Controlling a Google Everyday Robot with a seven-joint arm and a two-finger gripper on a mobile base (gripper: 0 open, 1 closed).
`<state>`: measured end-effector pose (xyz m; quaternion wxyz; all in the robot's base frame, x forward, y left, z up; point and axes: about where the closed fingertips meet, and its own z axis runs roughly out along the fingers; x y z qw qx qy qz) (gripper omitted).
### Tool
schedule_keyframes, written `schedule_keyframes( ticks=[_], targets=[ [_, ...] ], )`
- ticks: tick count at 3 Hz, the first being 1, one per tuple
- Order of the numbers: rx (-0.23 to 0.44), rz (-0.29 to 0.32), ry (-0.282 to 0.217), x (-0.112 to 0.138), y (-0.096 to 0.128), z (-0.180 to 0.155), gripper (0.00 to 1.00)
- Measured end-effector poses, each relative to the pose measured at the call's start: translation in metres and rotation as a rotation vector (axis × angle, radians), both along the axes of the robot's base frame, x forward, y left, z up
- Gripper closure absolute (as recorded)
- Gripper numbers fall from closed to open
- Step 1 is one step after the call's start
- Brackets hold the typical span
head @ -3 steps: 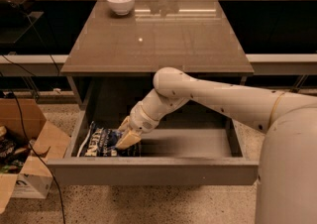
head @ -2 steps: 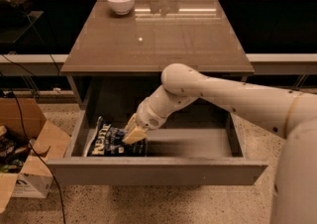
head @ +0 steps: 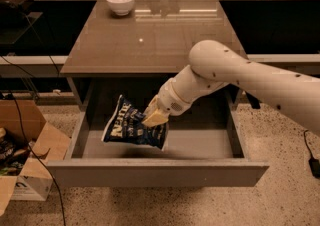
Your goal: Pick blue chip bag from top drawer and place on counter
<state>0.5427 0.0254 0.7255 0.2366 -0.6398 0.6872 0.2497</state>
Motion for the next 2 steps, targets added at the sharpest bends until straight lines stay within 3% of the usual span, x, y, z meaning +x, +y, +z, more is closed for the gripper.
schedule_keyframes(
  ticks=[1, 2],
  targets=[
    [0.01, -0.056, -0.109, 0.007, -0.028, 0.07, 1.0],
    [0.006, -0.055, -0.228, 0.024, -0.038, 0.132, 1.0]
  ],
)
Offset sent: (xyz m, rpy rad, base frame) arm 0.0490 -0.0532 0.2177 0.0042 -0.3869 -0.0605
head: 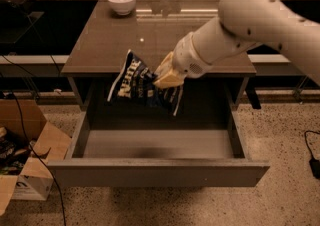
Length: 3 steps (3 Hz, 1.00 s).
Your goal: Pick blue chip bag from top drawer and place on counter
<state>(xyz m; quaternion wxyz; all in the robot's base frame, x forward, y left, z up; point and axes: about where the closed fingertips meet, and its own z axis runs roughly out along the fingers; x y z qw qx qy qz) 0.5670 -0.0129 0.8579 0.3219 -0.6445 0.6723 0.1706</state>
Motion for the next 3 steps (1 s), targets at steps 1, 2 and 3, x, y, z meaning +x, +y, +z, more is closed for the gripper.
schedule_keyframes(
  ticks=[1, 2, 3],
  targets=[
    [-0.02, -0.008, -0.075, 0.04, -0.005, 0.034, 1.0],
    [-0.056, 0.02, -0.104, 0.106, -0.001, 0.036, 1.0],
    [-0.059, 0.029, -0.125, 0.149, 0.004, 0.039, 1.0]
  ],
)
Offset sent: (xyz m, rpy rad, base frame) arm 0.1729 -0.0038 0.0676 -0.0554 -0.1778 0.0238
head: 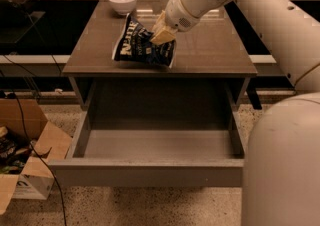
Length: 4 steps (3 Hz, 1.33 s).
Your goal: Pick blue chip bag from top drawer and place on counter
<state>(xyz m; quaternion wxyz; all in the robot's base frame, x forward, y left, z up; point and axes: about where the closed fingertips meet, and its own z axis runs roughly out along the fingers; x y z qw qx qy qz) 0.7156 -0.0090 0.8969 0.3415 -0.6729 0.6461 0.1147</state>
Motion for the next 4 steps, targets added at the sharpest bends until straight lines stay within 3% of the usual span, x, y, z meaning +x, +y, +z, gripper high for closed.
schedule_keyframes(
  ticks=[2, 4],
  targets=[
    [0.012, -0.013, 0.027, 0.058, 0.012, -0.028, 0.58],
    [0.017, -0.016, 0.023, 0.064, 0.013, -0.029, 0.11]
  ],
)
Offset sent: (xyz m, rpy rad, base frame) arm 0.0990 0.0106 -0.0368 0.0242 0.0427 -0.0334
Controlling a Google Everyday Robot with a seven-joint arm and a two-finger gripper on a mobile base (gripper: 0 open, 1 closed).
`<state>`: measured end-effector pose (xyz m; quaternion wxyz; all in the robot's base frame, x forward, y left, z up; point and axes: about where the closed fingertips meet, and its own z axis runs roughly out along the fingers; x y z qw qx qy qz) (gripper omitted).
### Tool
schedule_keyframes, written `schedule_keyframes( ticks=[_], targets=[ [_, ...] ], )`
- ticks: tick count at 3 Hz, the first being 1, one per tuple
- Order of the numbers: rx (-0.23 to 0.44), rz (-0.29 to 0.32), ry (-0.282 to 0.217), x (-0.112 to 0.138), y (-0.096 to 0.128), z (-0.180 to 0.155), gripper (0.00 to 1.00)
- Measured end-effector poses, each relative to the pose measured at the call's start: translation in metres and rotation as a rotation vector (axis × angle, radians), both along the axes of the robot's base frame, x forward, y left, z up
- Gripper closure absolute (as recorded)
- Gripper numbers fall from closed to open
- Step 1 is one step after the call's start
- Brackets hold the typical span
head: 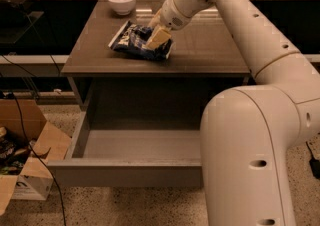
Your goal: Pick blue chip bag from top drawer and place on counter
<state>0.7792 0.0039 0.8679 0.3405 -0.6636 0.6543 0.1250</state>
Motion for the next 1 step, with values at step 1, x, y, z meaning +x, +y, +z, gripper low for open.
schedule_keyframes(
  ticks=[1],
  targets=[
    [0.0, 0.0, 0.0, 0.0, 0.0, 0.0, 0.0]
  ],
)
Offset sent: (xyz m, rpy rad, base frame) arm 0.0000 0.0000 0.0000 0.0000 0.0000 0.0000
